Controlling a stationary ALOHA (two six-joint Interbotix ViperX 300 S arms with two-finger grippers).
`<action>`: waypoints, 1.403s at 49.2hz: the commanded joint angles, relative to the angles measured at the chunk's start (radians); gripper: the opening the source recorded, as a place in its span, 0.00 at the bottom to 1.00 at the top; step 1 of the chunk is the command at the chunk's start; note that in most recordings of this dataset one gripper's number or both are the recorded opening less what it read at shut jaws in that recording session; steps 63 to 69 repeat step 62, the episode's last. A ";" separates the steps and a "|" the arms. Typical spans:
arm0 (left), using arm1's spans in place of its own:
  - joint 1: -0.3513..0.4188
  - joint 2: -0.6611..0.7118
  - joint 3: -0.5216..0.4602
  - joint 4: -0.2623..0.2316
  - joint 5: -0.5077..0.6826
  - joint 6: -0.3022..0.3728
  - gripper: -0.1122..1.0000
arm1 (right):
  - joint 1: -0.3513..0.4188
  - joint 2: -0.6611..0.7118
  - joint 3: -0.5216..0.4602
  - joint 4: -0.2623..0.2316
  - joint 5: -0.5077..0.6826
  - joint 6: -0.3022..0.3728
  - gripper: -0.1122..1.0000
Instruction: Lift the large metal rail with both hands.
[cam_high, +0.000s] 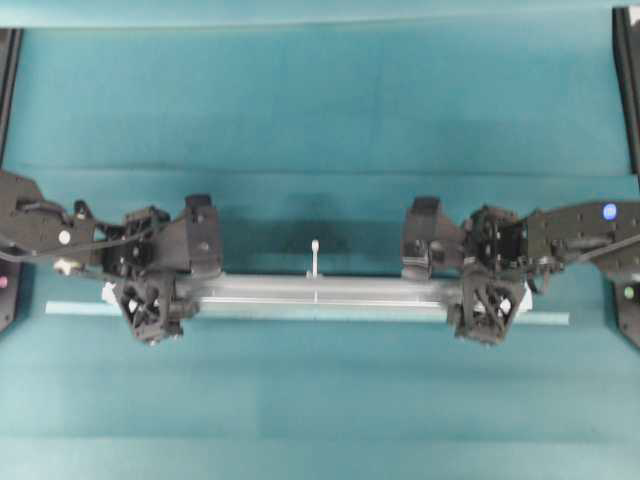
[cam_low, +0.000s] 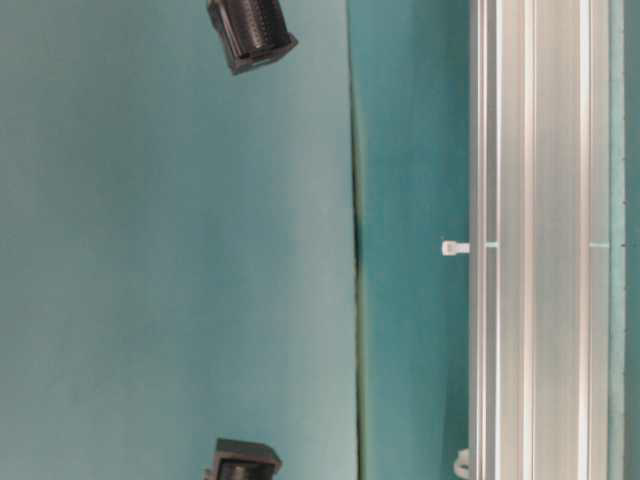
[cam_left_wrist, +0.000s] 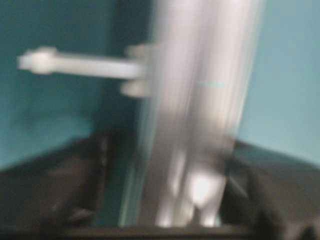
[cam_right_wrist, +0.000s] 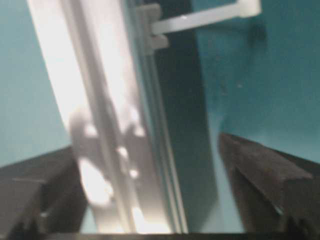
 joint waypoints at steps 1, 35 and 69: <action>0.000 -0.009 -0.006 0.000 -0.006 0.003 0.96 | 0.002 0.005 -0.006 -0.006 -0.006 0.014 0.96; 0.020 -0.471 0.003 0.000 0.209 0.021 0.98 | -0.060 -0.342 -0.038 -0.021 -0.018 0.012 0.96; 0.020 -0.946 0.044 0.000 0.189 0.032 0.97 | -0.063 -0.807 0.083 -0.075 -0.225 0.005 0.96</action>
